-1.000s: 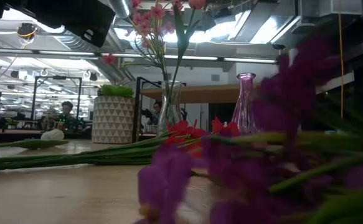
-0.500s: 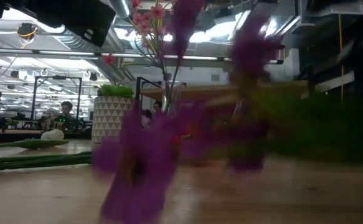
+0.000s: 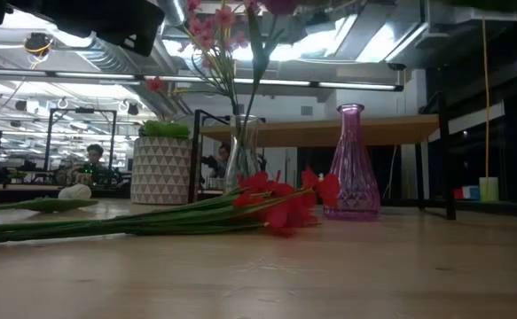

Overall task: Pick and place flowers into a vace then onto a shelf
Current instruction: Put the purple flowers into the transparent vase

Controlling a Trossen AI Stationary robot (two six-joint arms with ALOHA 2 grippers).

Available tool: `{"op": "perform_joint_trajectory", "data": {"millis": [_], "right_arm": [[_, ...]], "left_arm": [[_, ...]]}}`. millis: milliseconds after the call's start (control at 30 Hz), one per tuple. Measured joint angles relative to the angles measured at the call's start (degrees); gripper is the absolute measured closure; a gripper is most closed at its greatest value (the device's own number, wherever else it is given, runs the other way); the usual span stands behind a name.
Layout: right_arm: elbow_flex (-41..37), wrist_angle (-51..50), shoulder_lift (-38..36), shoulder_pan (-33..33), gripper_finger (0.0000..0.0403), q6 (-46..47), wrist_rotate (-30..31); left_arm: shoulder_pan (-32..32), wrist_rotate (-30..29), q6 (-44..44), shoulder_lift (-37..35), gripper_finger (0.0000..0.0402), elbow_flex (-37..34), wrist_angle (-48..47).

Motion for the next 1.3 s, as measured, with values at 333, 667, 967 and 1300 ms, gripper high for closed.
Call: {"op": "perform_joint_trajectory", "data": {"millis": [333, 667, 967, 1300], "right_arm": [[-15.1, 26.2, -14.7, -6.6, 0.0394, -21.5, -0.3], [-32.1, 70.6, -17.8, -12.3, 0.0394, -47.8, -4.2], [-37.6, 91.9, -16.0, -17.2, 0.0394, -58.0, -13.8], [-37.6, 102.8, -10.6, -22.8, 0.0394, -59.2, -19.9]], "left_arm": [[0.1, -2.6, 0.7, 0.0, 0.0399, 0.0, 0.4], [0.1, -5.3, 2.2, 0.0, 0.0350, 0.0, 7.4], [1.1, -11.5, -1.4, 0.0, 0.0249, 0.0, 11.8], [4.2, -13.0, -1.0, 0.0, 0.0183, 0.0, 21.4]]}}
